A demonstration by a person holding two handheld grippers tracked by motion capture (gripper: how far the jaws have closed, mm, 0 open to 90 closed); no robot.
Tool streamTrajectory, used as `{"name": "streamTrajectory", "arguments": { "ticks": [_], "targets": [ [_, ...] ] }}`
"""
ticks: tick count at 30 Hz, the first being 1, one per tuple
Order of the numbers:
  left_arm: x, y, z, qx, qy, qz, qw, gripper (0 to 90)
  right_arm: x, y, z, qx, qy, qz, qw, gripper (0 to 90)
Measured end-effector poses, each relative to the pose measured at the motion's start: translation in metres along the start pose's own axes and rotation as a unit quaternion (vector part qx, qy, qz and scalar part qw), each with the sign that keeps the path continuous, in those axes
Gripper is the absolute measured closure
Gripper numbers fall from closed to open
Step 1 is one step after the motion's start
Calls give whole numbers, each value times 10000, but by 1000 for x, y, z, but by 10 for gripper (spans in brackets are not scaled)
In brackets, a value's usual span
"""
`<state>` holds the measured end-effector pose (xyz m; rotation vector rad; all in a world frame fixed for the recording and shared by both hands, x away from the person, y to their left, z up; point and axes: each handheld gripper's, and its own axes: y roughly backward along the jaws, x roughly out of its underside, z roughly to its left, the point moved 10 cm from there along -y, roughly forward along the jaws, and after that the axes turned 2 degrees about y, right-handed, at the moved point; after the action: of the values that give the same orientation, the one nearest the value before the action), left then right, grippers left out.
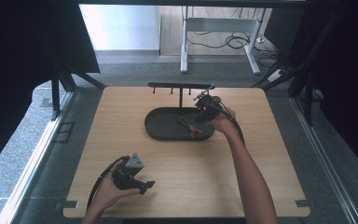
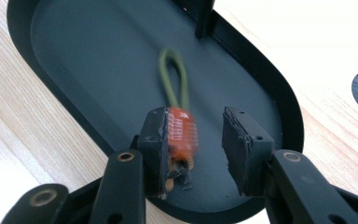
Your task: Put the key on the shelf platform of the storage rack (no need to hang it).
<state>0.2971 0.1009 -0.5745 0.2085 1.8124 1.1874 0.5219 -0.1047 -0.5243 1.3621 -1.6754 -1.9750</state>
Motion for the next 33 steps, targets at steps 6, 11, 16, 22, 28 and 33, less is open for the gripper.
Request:
{"name": "streamTrajectory", "arguments": {
  "ticks": [6,11,16,22,28,33],
  "targets": [
    [0,0,0,-9,-10,24,10000,233,2,2,1,7,10,-16,10000,578],
    [0,-1,0,-14,4,31,10000,233,2,11,2,-11,-4,-103,9999,559],
    [0,1,1,-27,6,9,10000,233,3,30,4,-21,-9,-284,9996,545],
    [0,2,2,-56,13,-5,10000,234,11,49,13,-87,90,-446,9989,527],
    [1,1,3,-90,8,37,10000,234,32,64,20,-114,142,-560,9983,503],
    [1,0,4,-97,41,16,9999,234,60,77,27,-179,172,-697,9973,495]
  ]
}}
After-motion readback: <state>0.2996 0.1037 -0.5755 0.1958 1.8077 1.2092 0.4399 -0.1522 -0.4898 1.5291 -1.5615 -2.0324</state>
